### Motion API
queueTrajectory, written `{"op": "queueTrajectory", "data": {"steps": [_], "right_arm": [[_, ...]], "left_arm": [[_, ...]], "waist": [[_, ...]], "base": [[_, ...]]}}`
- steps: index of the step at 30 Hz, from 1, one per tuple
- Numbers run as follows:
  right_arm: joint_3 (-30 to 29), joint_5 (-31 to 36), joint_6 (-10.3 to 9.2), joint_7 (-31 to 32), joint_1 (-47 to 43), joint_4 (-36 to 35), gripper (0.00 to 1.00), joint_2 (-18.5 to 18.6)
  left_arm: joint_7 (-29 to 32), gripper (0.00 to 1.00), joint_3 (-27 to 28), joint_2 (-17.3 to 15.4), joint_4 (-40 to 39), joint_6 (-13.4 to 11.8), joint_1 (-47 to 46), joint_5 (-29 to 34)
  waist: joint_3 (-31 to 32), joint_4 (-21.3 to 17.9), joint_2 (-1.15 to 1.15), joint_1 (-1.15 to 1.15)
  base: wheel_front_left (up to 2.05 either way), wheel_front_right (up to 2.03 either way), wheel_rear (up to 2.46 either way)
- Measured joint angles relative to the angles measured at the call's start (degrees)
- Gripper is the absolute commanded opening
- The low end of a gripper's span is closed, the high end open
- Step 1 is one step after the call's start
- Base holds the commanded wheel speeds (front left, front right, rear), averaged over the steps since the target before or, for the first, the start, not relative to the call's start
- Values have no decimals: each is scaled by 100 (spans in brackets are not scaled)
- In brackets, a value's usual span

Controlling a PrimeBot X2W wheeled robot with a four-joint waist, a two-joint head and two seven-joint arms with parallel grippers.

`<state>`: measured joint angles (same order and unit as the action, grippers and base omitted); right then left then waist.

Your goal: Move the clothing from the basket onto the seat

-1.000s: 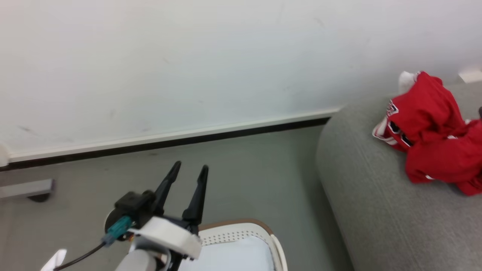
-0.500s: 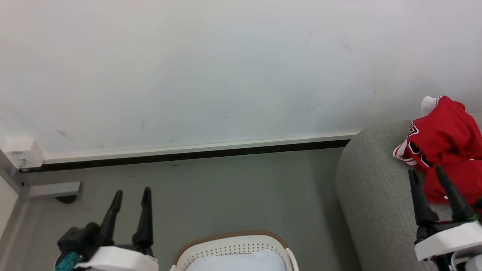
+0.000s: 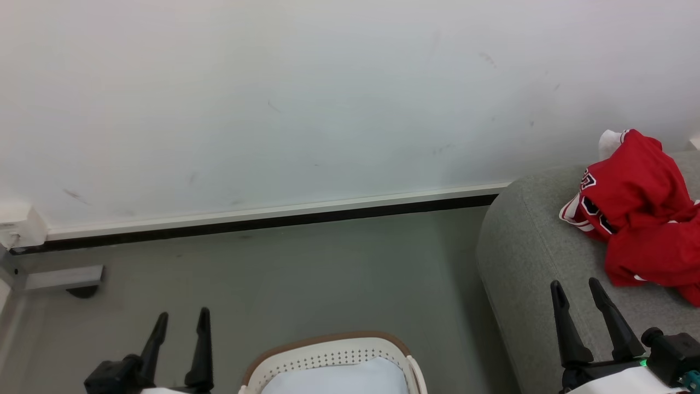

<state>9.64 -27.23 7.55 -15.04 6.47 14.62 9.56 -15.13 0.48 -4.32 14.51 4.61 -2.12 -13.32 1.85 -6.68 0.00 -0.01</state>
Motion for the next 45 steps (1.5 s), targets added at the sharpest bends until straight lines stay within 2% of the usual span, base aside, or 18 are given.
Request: {"op": "queueTrajectory", "data": {"steps": [13, 24, 25, 31, 45], "right_arm": [[86, 188, 0, 0, 34, -38, 100, -79], [177, 188, 0, 0, 66, 42, 100, -78], [183, 188, 0, 1, 62, 54, 0, -81], [203, 90, 0, 60, -177, 245, 0, -118], [-103, -1152, 0, 445, -181, 215, 0, -225]], "left_arm": [[0, 100, 201, 127, 48, 170, -12, 200], [0, 100, 258, 146, 160, 199, -23, 205], [0, 0, 255, 149, 177, 199, -19, 192], [85, 0, 274, 203, 428, 197, 115, 76], [456, 0, 315, 203, 364, 199, 88, -1384]], "waist": [[-16, -24, 0, 0], [-9, 33, 0, 0], [-10, 38, 0, 1], [-13, 50, 0, 1], [-35, 120, 0, 1]], "base": [[0, 0, 0], [0, 0, 0], [0, 0, 0], [0, 0, 0], [0, 0, 0]]}}
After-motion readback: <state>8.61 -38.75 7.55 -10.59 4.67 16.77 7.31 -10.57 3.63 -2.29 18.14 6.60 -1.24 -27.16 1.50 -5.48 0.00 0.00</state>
